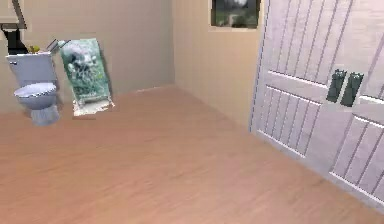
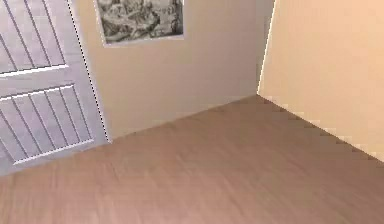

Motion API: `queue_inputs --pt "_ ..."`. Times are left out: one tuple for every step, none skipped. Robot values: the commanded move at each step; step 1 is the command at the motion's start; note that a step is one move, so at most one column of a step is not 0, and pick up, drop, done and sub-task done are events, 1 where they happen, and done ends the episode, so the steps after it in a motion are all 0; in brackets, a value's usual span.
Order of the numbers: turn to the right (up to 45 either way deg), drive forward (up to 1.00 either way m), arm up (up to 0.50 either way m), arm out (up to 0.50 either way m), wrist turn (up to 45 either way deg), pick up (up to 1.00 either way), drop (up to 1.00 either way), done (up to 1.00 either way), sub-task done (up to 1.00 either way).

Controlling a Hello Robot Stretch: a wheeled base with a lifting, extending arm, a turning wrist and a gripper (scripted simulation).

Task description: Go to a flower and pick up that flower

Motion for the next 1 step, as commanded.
queue_inputs --pt "-45.0 0.00 0.00 0.00 0.0 0.00 0.00 0.00 0.00"
